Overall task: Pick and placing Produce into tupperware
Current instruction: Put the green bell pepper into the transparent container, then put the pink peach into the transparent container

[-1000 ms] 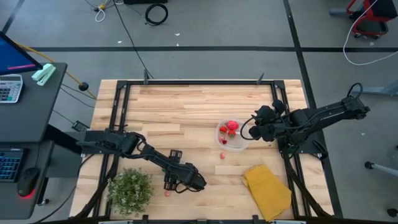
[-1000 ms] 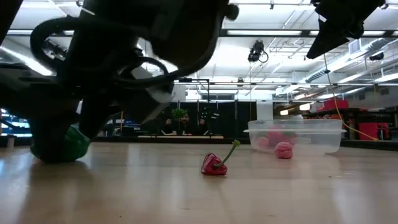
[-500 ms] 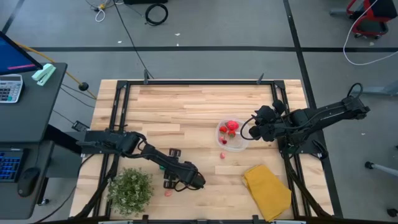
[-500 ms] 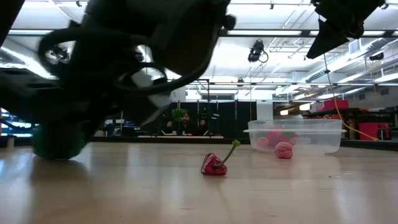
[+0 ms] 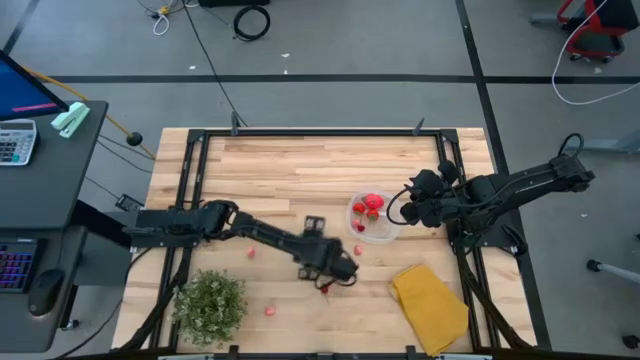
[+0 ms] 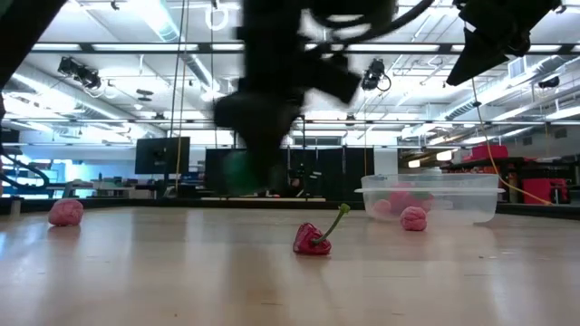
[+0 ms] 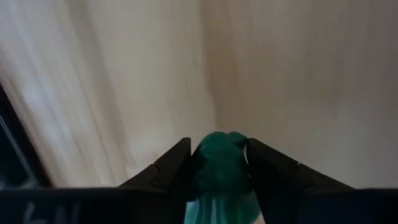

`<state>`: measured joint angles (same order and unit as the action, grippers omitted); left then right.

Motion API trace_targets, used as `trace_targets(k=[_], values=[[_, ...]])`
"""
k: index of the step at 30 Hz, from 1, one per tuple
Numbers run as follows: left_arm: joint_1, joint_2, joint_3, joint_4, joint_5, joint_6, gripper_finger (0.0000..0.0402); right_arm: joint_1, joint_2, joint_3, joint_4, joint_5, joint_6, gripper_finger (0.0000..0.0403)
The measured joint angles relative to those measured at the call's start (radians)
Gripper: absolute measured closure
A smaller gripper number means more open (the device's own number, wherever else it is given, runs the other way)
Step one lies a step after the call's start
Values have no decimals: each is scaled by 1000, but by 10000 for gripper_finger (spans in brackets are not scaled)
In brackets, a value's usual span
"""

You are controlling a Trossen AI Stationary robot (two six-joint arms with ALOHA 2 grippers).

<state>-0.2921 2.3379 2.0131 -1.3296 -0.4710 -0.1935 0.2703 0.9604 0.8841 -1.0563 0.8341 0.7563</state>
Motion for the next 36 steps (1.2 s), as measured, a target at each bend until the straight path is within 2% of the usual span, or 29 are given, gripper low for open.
trace_targets(k=[7,10,17,22,25,36], values=[[90,0,76,459,-16,231,248,0,0,0,0,5,0,293],[122,0,76,595,-16,290,244,0,0,0,-1,6,-21,293],[170,7,74,657,-7,271,255,0,0,0,-1,11,-55,293],[193,50,73,824,87,259,266,0,0,0,-1,31,-54,293],[199,58,73,863,119,264,266,0,0,1,-1,31,-54,293],[200,131,74,898,171,273,220,0,0,1,0,30,-53,293]])
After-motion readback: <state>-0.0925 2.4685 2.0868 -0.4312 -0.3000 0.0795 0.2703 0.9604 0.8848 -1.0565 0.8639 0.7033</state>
